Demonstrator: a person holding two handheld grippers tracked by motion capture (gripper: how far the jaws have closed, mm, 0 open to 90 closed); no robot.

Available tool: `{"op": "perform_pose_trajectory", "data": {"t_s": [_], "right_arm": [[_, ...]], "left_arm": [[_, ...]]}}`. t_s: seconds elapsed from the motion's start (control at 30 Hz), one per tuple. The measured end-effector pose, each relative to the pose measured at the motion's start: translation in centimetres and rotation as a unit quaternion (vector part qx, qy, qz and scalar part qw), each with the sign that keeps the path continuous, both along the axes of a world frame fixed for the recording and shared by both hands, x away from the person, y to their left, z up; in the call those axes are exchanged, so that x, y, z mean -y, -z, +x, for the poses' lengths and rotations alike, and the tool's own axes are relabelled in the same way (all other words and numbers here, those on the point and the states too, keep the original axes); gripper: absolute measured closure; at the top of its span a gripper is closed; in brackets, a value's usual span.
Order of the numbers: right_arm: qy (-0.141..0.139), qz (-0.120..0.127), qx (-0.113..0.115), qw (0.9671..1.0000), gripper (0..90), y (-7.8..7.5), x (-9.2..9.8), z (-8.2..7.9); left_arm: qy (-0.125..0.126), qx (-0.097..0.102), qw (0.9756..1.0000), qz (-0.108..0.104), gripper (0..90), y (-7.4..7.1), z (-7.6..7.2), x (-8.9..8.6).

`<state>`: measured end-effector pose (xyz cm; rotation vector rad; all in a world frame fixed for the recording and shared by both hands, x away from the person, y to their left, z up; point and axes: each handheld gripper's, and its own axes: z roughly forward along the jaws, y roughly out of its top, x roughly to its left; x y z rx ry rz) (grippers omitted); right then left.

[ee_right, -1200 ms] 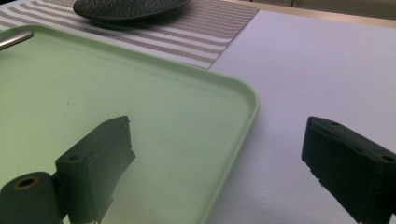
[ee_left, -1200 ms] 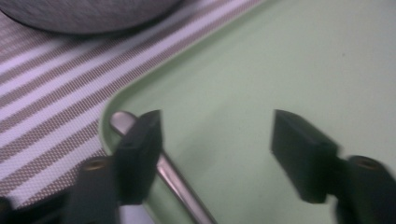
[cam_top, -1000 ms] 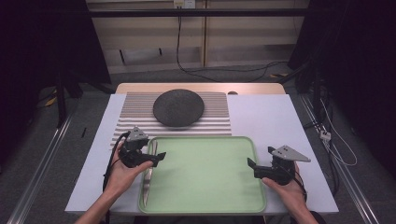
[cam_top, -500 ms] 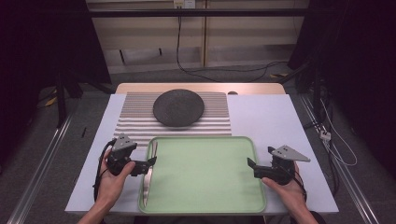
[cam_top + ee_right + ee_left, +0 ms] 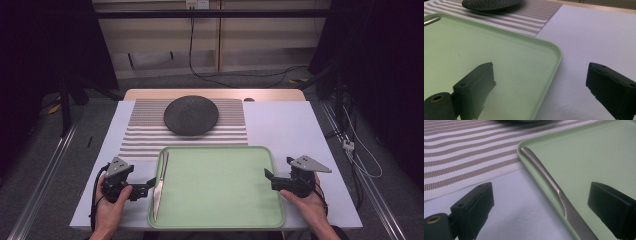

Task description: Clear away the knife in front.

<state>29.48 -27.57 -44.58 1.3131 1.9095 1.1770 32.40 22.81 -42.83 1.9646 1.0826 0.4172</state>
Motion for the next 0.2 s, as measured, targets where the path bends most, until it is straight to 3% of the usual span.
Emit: {"op": "perform_pose_trajectory", "data": {"t_s": [0.2], "right_arm": [[0.001, 0.001, -0.001, 1.0000, 8.0, 0.02, 0.09, 0.06]], "left_arm": [[-0.002, 0.000, 1.0000, 0.009, 6.6, 0.07, 0.19, -0.47]]}}
